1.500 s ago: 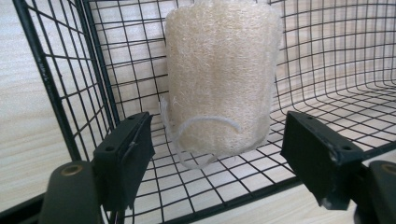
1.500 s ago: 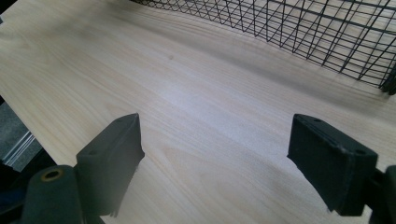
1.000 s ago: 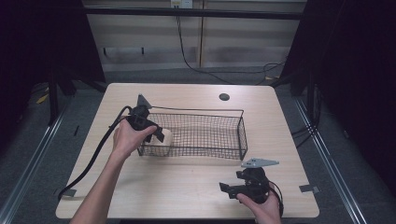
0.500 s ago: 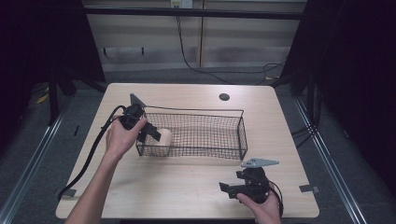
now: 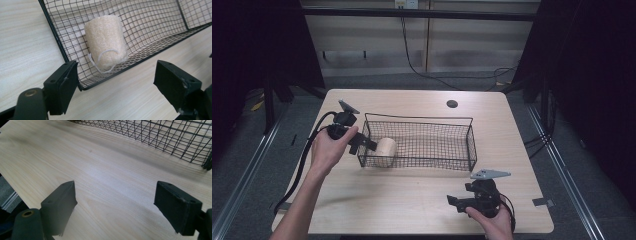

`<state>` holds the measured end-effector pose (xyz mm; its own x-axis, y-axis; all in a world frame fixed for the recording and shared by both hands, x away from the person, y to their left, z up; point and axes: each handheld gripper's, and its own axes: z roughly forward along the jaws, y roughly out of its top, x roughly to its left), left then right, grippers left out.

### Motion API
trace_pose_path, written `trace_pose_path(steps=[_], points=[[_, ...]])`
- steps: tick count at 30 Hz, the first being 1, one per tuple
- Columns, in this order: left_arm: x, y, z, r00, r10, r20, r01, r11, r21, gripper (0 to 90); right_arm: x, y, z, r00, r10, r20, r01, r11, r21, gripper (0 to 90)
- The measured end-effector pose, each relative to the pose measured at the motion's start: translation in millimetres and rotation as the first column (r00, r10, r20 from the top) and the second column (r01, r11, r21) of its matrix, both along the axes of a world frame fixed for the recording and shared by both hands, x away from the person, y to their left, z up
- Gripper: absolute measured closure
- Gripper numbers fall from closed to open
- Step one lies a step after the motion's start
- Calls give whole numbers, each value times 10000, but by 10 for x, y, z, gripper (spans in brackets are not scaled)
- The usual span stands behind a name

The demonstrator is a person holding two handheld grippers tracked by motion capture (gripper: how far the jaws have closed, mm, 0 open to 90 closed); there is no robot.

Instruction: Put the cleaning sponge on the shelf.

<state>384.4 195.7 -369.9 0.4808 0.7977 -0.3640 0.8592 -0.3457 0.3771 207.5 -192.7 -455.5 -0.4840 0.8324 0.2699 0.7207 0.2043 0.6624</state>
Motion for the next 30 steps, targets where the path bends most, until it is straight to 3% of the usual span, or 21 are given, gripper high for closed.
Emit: trace_pose_path(steps=[4, 8, 12, 14, 15, 19, 30], points=[[-35, 71, 22, 9997, -215, 129, 215, 9998, -42, 193, 4, -4, -2, 10000, -15, -7, 15, 10000, -5, 171], [-157, 128, 23, 9985, -269, 470, 294, 9981, -533, 173, 2, -9, -1, 10000, -63, -4, 63, 10000, -13, 170], [-226, 171, 31, 9968, -443, 659, 475, 9977, -483, 170, 2, -8, -2, 10000, -26, 29, 26, 10000, -31, 171], [-273, 212, 42, 9948, -582, 835, 624, 9968, -494, 174, -1, -8, -1, 10000, -31, 21, 31, 10000, -17, 171], [-343, 232, 56, 9920, -800, 977, 877, 9932, -771, 176, -1, -10, 0, 10000, -51, 5, 51, 10000, -22, 171], [-477, 275, 66, 9849, -1077, 1356, 1178, 9907, -682, 192, 3, -5, -5, 10000, -46, -17, 46, 10000, -20, 171], [-639, 492, -41, 9813, -941, 1677, 1102, 9899, -894, 177, 0, -8, -3, 10000, -89, -23, 88, 10000, -10, 171]])
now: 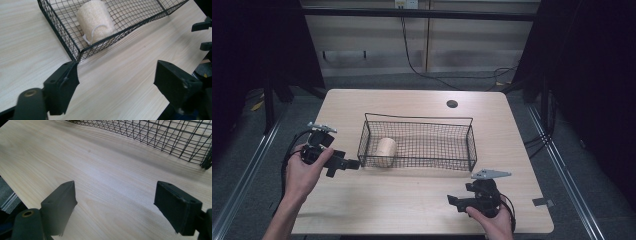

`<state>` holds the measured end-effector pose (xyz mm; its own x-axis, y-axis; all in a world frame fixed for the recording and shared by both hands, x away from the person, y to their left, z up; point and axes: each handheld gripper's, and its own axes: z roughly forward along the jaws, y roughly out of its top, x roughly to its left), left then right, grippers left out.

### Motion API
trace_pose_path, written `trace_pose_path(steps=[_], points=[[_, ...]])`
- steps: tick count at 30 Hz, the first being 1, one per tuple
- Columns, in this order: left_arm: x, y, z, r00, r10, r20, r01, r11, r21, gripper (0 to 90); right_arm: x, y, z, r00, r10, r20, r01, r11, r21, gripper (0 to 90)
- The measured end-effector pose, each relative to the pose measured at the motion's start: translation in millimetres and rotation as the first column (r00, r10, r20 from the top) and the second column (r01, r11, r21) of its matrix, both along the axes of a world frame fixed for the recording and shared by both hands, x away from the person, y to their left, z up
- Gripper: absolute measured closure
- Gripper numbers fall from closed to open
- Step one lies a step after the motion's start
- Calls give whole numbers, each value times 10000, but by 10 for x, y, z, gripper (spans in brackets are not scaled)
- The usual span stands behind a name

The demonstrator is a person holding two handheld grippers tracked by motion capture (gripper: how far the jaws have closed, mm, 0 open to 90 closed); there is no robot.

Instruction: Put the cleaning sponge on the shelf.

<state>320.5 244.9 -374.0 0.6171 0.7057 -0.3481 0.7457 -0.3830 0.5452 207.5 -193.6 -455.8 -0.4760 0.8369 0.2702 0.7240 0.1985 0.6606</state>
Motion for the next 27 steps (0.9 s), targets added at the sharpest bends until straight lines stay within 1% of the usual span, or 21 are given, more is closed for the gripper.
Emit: trace_pose_path(steps=[1, 2, 5, 7, 8, 9, 10, 12, 13, 15, 16, 17, 18, 19, 20, 21, 23, 24, 26, 27], points=[[-18, 30, -25, 10000, -41, -25, 41, 10000, 85, 167, 0, 6, 0, 10000, 23, -1, -23, 10000, -13, 171], [-48, 62, -49, 10000, -78, -30, 79, 10000, 54, 167, -1, 9, 0, 10000, 23, -7, -23, 10000, -18, 171], [-85, 102, -62, 10000, 25, 52, -25, 10000, 94, 167, 1, 9, -3, 10000, 26, -11, -26, 10000, -24, 171], [-152, 178, -88, 9994, 292, 195, -295, 9994, 161, 170, 2, 4, -2, 10000, 13, 21, -13, 10000, -22, 171], [-182, 226, -115, 9987, 422, 288, -425, 9990, 123, 172, 1, 3, -2, 10000, -11, 26, 11, 10000, -5, 172], [-200, 257, -131, 9984, 496, 279, -498, 9987, 76, 176, 3, -2, -6, 10000, -44, 80, 43, 10000, 74, 174], [-230, 303, -162, 9978, 614, 259, -613, 9981, -40, 176, 0, -2, -3, 9999, -118, 20, 117, 9999, 92, 175], [-273, 372, -200, 9970, 738, 215, -739, 9973, 25, 186, 0, -1, -3, 9998, -197, 42, 197, 9996, 185, 180], [-296, 404, -218, 9958, 862, 305, -862, 9963, 11, 193, -1, 1, -3, 9997, -234, 78, 233, 9995, 215, 181], [-341, 461, -244, 9953, 924, 303, -921, 9957, -124, 193, 1, 6, -7, 9997, -176, 142, 172, 9995, 256, 188], [-341, 461, -244, 9953, 924, 303, -921, 9957, -124, 193, 0, 10, -8, 9998, -153, 150, 149, 9996, 244, 189], [-409, 525, -280, 9928, 1147, 355, -1141, 9933, -170, 193, -2, 16, -9, 9998, -158, 132, 154, 9996, 256, 190], [-409, 525, -280, 9928, 1147, 355, -1141, 9933, -170, 193, -2, 16, -9, 9998, -158, 132, 154, 9996, 256, 190], [-448, 550, -297, 9905, 1321, 377, -1315, 9912, -168, 193, 4, 20, -16, 9998, -111, 148, 107, 9996, 256, 196], [-473, 566, -306, 9896, 1362, 453, -1357, 9907, -138, 193, 4, 20, -16, 9998, -111, 148, 107, 9996, 256, 196], [-544, 592, -347, 9896, 1377, 420, -1369, 9903, -221, 193, 7, 26, -18, 9998, -124, 129, 121, 9996, 248, 197], [-573, 594, -374, 9890, 1430, 389, -1421, 9896, -236, 188, 5, 28, -19, 9998, -105, 148, 101, 9996, 247, 198], [-624, 597, -417, 9897, 1387, 344, -1378, 9901, -272, 188, 2, 29, -18, 9998, -116, 165, 111, 9996, 270, 198], [-722, 590, -506, 9890, 1417, 427, -1405, 9897, -282, 188, 1, 34, -24, 9998, -154, 150, 150, 9995, 281, 192], [-782, 577, -594, 9897, 1353, 474, -1330, 9899, -500, 188, 0, 37, -28, 9996, -180, 226, 173, 9994, 285, 187]])
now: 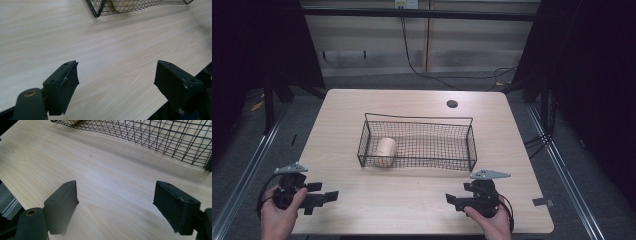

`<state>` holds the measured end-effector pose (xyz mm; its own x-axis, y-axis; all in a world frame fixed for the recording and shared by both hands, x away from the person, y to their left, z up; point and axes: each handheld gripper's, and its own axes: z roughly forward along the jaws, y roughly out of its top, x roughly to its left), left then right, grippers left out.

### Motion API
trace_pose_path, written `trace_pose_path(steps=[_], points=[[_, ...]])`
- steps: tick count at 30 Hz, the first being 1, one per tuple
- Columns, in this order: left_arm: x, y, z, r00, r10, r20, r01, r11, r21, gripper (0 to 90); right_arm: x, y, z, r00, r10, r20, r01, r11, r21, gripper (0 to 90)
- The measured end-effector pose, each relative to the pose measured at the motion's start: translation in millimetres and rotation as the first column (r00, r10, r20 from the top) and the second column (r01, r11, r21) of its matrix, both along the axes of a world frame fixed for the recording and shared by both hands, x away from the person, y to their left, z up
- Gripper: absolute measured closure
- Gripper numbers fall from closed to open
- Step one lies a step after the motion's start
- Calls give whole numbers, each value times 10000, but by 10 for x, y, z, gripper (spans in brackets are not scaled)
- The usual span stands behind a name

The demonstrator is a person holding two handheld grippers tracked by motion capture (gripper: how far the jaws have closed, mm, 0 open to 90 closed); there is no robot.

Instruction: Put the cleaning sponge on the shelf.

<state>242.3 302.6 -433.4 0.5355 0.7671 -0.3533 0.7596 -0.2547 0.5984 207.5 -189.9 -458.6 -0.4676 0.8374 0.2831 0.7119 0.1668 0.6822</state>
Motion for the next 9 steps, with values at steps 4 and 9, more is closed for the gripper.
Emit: trace_pose_path(steps=[4, 9], points=[[-72, -67, -122, 9997, -3, 260, 5, 10000, -59, 188, 8, 11, -21, 9999, -127, 21, 127, 9999, -45, 176], [-124, -105, -190, 9988, -180, 447, 177, 9998, 73, 188, 24, 42, -74, 9998, -102, -175, 94, 9990, -447, 164]])
